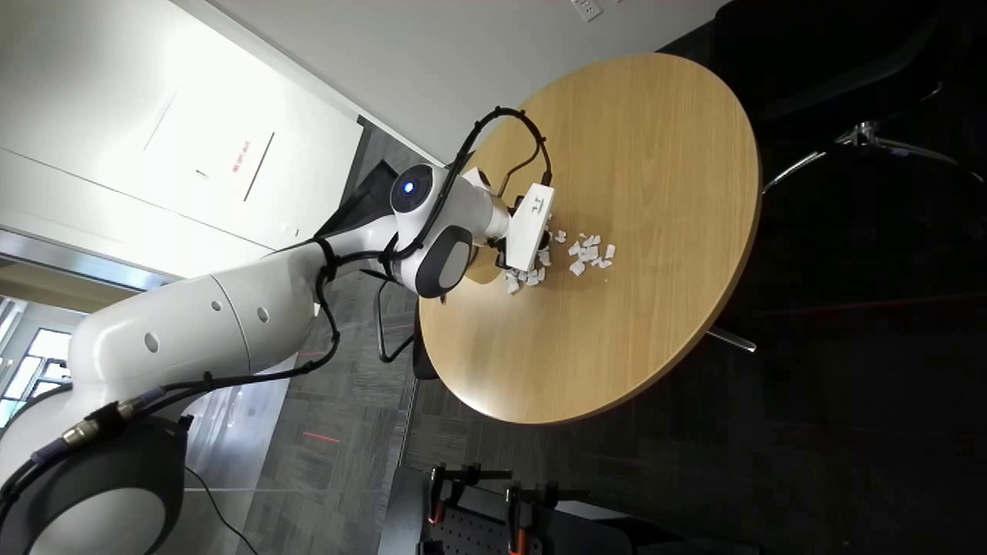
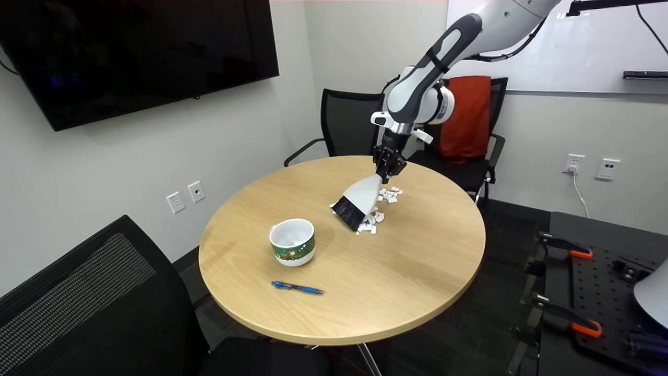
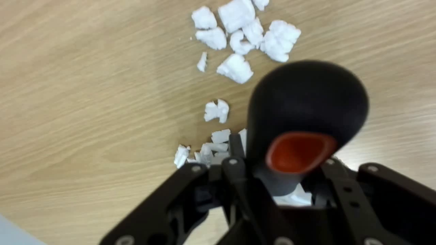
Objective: Use the pen to stir the contents of the mug, pour the contents of the mug on the table, then sweep them
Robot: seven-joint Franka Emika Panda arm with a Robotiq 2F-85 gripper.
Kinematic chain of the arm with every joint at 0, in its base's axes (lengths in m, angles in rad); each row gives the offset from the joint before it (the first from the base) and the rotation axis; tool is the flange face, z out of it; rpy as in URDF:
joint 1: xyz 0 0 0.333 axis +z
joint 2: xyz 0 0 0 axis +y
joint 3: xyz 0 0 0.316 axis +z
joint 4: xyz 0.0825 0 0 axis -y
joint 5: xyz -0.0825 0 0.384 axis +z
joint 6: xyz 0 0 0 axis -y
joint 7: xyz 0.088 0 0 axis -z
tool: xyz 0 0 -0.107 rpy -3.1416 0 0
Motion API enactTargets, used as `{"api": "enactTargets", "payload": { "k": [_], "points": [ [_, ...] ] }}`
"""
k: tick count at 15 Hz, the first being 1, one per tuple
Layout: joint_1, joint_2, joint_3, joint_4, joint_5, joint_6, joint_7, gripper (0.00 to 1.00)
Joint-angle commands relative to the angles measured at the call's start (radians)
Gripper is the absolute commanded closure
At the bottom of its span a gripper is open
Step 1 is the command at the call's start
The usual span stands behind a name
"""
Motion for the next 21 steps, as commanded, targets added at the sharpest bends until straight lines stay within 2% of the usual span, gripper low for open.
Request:
{"api": "enactTargets", "payload": {
  "k": [1,9,14,17,19,20,21],
  "points": [
    [0.047,-0.089,-0.083,-0.071,-0.005,0.004,0.021,0.85],
    [0.086,-0.133,-0.207,-0.090,-0.033,-0.036,0.040,0.85],
    [0.096,-0.159,-0.258,-0.091,-0.046,-0.080,0.045,0.85],
    [0.100,-0.158,-0.268,-0.085,-0.033,-0.070,0.057,0.85],
    [0.092,-0.167,-0.250,-0.089,-0.013,-0.067,0.047,0.84],
    [0.094,-0.169,-0.248,-0.089,-0.008,-0.066,0.053,0.36],
    [0.089,-0.169,-0.239,-0.086,0.003,-0.070,0.044,0.40]
  ]
}}
